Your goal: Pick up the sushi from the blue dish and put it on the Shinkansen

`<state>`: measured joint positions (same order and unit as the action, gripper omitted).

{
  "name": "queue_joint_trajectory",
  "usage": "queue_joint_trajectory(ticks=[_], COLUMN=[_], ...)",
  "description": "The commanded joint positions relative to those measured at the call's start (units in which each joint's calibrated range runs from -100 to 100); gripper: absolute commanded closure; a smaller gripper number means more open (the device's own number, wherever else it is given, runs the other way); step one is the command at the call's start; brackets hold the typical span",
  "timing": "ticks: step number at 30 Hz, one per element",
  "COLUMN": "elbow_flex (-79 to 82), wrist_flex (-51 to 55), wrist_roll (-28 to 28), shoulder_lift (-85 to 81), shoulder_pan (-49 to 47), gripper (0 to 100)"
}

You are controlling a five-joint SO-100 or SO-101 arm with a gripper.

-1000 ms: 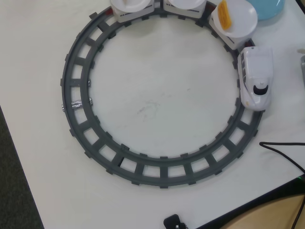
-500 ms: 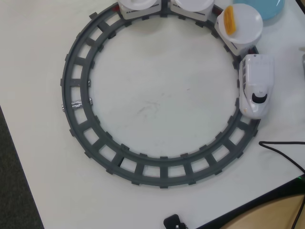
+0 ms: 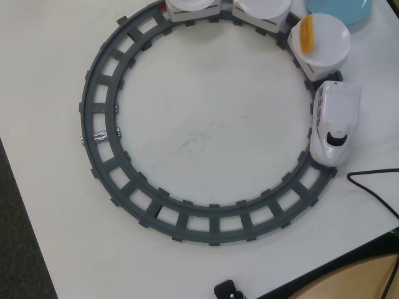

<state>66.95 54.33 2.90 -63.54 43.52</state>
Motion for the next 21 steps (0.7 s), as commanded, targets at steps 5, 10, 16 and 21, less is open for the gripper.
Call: queue_joint_trajectory(ticks=[5, 10, 16, 21], elbow_flex=[-27.36, -47.2, -72.43, -92.89], wrist_flex=[-1.49, 5.28, 18.37, 25.47], wrist_roll=[-1.75, -1.8, -5.47, -7.2], shoulder_lift=[35.02, 57.23, 79.78, 92.31], shoulder_pan=[-0.04, -0.04, -0.04, 0.58], gripper=[66, 66, 66, 66])
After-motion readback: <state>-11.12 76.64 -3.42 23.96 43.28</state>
